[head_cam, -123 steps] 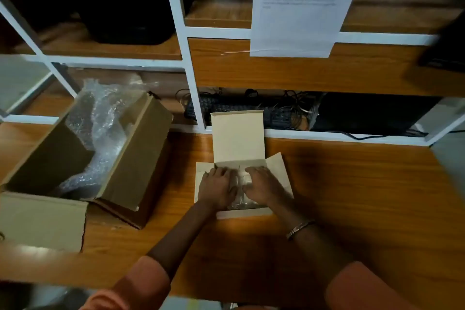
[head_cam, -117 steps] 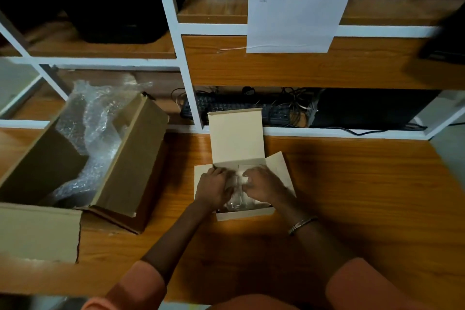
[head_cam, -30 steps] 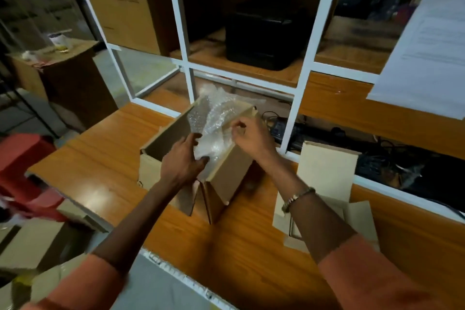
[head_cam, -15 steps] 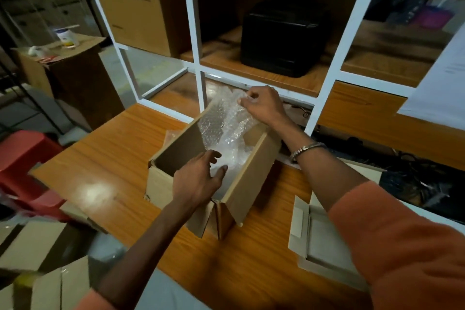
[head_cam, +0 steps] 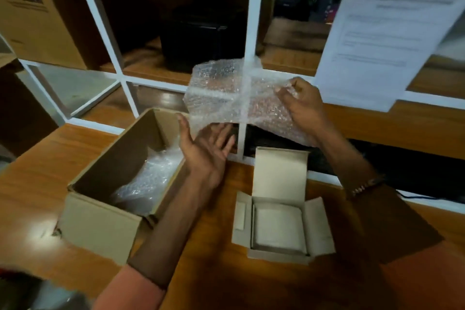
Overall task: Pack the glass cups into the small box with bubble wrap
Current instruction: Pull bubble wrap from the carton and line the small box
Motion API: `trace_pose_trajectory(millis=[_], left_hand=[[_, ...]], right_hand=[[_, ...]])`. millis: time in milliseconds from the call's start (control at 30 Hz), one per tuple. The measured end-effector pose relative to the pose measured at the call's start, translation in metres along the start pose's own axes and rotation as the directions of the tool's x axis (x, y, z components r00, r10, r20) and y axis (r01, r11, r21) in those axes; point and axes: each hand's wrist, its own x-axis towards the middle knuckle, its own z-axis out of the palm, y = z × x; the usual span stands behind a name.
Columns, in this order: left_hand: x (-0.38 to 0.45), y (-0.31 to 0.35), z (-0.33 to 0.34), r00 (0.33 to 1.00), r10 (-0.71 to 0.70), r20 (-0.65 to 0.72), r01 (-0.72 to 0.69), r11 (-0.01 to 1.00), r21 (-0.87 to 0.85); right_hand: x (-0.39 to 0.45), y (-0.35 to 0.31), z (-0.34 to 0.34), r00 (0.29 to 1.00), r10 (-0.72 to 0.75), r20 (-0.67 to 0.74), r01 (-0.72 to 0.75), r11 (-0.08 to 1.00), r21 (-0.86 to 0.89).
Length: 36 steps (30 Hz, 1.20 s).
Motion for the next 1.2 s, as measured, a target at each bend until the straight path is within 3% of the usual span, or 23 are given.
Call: trace_pose_trajectory(millis=[100, 233, 300, 333, 433, 500, 633, 733, 833, 900, 1000, 1100, 1200], left_hand=[[0.001, -0.022, 0.000, 0.999, 0.018, -0.041, -0.020, 0.999, -0.042], [-0.004, -0.064, -0.015, 0.978, -0.107, -0.181, 0.153, 0.953, 0.262], [-0.012, -0.084, -0.031, 0.970, -0.133, -0.203, 0.207, 0.891, 0.403], [-0.019, -0.093, -0.037, 0.971, -0.082, -0.226, 0.188, 0.844, 0.501], [-0.041, -0.119, -0.068, 0.944, 0.131, -0.304, 0.170, 0.595, 0.785], [-0.053, -0.135, -0.090, 0.945, 0.126, -0.303, 0.204, 0.500, 0.842], [-0.063, -0.146, -0.106, 0.944, 0.190, -0.271, 0.211, 0.286, 0.935], [-0.073, -0.141, -0.098, 0.949, 0.271, -0.159, 0.145, 0.072, 0.987], [-0.076, -0.134, -0.088, 0.930, 0.341, 0.137, -0.012, -0.344, 0.939], [-0.072, -0.131, -0.075, 0.901, 0.245, 0.359, -0.203, -0.492, 0.846], [-0.056, -0.135, -0.057, 0.849, -0.189, 0.494, -0.510, -0.543, 0.667], [-0.037, -0.153, -0.062, 0.793, -0.488, 0.365, -0.609, -0.653, 0.450], [-0.025, -0.166, -0.081, 0.799, -0.588, 0.126, -0.600, -0.768, 0.222]], right_hand=[[-0.026, 0.047, -0.048, 0.992, 0.125, -0.027, -0.125, 0.992, -0.012], [-0.065, 0.096, -0.091, 0.965, 0.257, 0.041, -0.256, 0.966, -0.028], [-0.080, 0.127, -0.105, 0.942, 0.317, 0.113, -0.299, 0.942, -0.154], [-0.088, 0.144, -0.108, 0.922, 0.354, 0.156, -0.316, 0.922, -0.223], [-0.120, 0.192, -0.107, 0.826, 0.490, 0.279, -0.389, 0.853, -0.348], [-0.142, 0.218, -0.099, 0.766, 0.561, 0.314, -0.427, 0.810, -0.403], [-0.160, 0.243, -0.088, 0.727, 0.608, 0.320, -0.429, 0.766, -0.479], [-0.157, 0.237, -0.087, 0.761, 0.605, 0.234, -0.433, 0.742, -0.511], [-0.147, 0.214, -0.082, 0.892, 0.426, 0.151, -0.265, 0.763, -0.589], [-0.143, 0.200, -0.074, 0.925, 0.326, 0.195, -0.175, 0.821, -0.544], [-0.150, 0.186, -0.053, 0.834, 0.306, 0.459, -0.014, 0.843, -0.537], [-0.162, 0.192, -0.028, 0.732, 0.334, 0.594, 0.156, 0.767, -0.623], [-0.170, 0.212, -0.012, 0.620, 0.404, 0.673, 0.355, 0.620, -0.700]])
